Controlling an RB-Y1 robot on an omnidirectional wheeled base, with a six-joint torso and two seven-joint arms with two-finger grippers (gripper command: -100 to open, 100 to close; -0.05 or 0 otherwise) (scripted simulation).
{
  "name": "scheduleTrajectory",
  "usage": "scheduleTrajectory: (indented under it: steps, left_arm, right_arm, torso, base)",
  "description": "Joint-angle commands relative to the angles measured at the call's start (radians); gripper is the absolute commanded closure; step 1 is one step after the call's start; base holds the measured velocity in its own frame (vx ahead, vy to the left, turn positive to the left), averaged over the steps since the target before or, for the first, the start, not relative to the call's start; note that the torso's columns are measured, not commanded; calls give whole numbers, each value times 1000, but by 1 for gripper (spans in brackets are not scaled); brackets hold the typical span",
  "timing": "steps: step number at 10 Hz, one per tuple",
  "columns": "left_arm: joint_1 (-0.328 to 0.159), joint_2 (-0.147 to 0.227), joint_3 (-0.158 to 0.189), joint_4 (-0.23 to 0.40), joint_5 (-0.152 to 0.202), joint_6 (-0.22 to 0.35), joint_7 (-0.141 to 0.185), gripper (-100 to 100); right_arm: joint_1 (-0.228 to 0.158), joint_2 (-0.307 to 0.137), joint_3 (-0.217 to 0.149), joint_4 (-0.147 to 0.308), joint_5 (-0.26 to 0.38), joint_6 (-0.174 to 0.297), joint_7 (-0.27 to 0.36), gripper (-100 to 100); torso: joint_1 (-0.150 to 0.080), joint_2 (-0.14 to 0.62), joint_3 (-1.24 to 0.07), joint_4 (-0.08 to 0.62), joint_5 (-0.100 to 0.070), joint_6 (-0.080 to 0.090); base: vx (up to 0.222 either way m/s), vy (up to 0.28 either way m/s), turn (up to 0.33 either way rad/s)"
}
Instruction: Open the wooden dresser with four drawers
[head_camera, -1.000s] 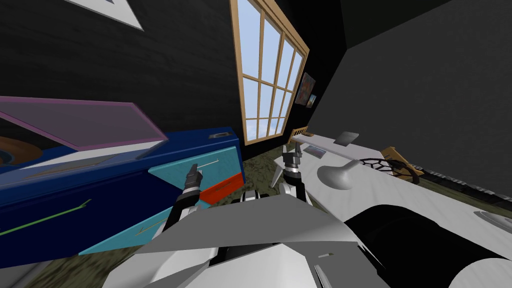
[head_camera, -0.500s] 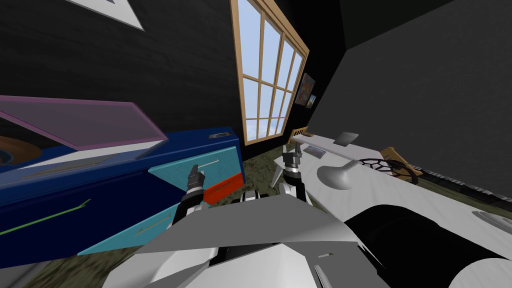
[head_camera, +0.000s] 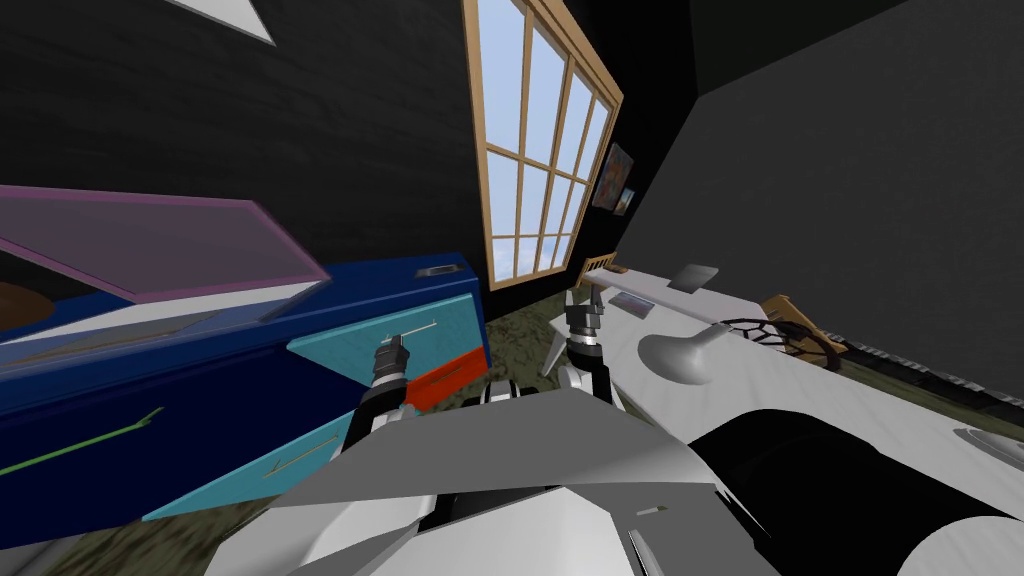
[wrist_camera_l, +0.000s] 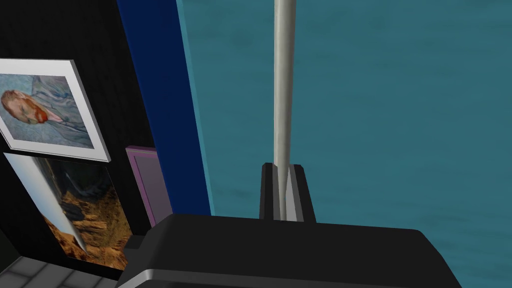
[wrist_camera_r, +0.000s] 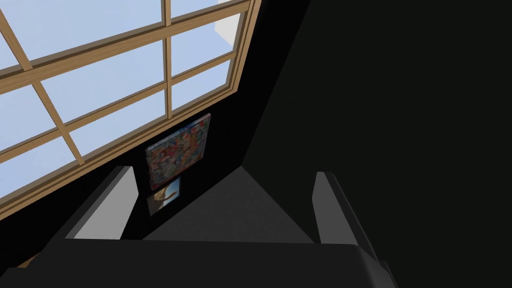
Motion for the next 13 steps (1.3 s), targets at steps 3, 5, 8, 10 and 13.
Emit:
scheduleTrajectory:
  steps: [3,5,8,10,13]
  left_arm:
    - [35,0,-10,-58,6,14,1,100]
    - [46,-2,-15,-52,6,20,2,100]
    - [62,-1,-22,-73,7,13,2,100]
    - [72,-1,-26,-69,8,18,3,100]
    - [131,-6,-27,-174,26,79,3,-100]
  right_arm:
    - [0,0,0,0,0,0,0,0]
    - [0,0,0,0,0,0,0,0]
    - [0,0,0,0,0,0,0,0]
    - [0,0,0,0,0,0,0,0]
    - [0,0,0,0,0,0,0,0]
  torso:
    - [-3,2,1,2,-2,0]
    - [0,-5,-4,2,-3,0]
    - [-2,0,-1,1,-2,1]
    - [-2,1,-1,3,-3,-1]
    - [3,-10,-6,-3,2,0]
  base:
    - [-172,-82,5]
    - [-95,-40,0]
    - [-169,-69,7]
    - [-120,-56,-2]
    - [22,-1,-22]
